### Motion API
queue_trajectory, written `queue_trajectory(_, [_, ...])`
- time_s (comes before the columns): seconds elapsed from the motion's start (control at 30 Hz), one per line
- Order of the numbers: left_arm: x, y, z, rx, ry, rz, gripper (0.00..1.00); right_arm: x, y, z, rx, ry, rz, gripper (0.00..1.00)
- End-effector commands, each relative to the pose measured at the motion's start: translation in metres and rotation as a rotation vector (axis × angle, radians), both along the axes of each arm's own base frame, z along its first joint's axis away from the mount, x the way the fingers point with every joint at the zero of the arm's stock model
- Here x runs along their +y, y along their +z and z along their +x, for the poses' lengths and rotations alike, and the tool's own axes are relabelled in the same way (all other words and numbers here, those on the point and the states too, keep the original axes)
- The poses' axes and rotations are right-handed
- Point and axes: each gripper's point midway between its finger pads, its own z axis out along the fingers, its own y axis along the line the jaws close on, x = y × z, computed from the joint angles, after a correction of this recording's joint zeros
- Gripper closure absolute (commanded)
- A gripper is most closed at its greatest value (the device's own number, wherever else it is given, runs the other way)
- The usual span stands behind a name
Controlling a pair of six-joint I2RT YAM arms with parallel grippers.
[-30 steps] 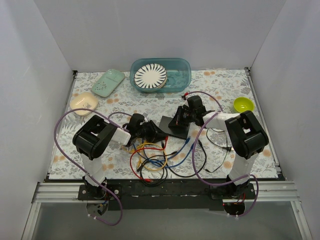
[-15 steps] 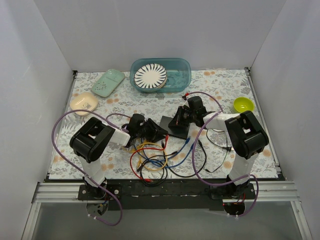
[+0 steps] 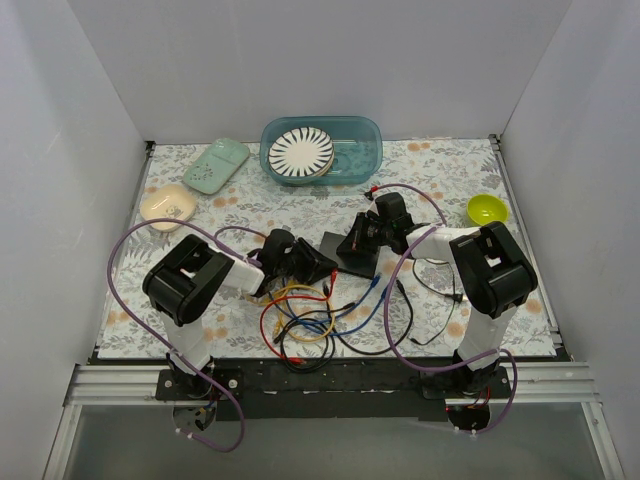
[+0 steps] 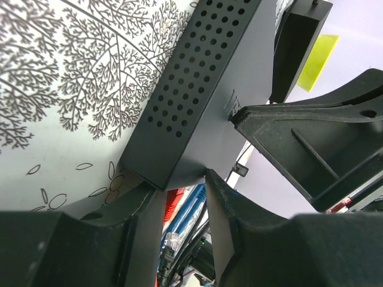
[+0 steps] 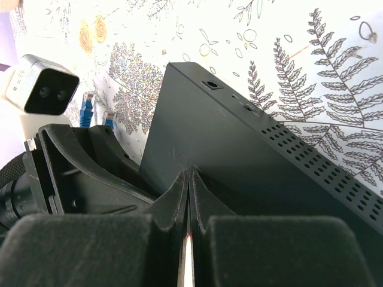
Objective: Pull the plug from the switch port
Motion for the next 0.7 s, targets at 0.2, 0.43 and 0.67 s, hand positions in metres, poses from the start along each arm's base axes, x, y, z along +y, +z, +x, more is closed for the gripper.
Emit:
queue_trajectory(0.2, [0.035, -0.074, -0.052, 0.183, 0.011, 0.206, 0.69, -0.028, -0.054, -0.029, 0.142, -0.014, -0.165, 0.94])
queue_trajectory(0.43, [0.037, -0.075, -0.054, 0.177, 0.011, 0.211, 0.75, -0.028, -0.056, -0.03, 0.148, -0.012, -0.167, 0.94])
queue_trajectory(0.67, [0.034, -0.07, -0.054, 0.144, -0.025, 0.2, 0.74, -0.028, -0.056, -0.029, 0.148, -0.012, -0.167, 0.94])
